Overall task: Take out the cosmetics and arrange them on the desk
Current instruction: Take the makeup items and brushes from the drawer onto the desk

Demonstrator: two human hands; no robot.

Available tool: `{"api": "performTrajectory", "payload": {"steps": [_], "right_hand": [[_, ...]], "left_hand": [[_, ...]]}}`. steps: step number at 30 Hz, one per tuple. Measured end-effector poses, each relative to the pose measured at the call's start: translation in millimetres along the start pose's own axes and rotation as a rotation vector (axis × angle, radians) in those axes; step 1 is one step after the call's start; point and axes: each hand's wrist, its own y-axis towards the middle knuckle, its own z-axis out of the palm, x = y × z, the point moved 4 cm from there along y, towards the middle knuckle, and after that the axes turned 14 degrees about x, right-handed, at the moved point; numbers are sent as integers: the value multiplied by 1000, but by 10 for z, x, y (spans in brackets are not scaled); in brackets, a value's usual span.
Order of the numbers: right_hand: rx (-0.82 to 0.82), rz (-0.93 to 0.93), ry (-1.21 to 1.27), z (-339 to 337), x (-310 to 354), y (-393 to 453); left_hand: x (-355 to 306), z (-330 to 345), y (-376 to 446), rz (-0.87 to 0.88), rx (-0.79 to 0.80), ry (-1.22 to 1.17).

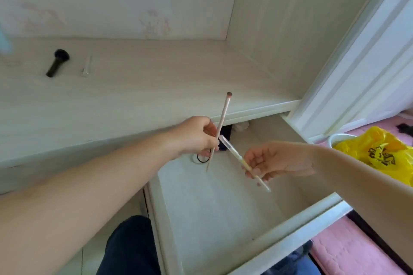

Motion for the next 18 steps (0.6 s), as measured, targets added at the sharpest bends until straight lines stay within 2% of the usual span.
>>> {"api": "performTrajectory", "payload": {"steps": [3,8,14,18], "right_hand": [[-65,-160,90,7,386,17],[-263,-328,120,12,1047,289],[-516,-307,29,-200,1698,895],[-605,-303,35,-414,1986,1339]], "left_hand": [[-169,-256,-232,56,-55,-131],[-280,-851,-608,115,-218,-187],[-147,-1529,-772,129,-423,-213],[89,-1955,-780,85,-606,-202]]}}
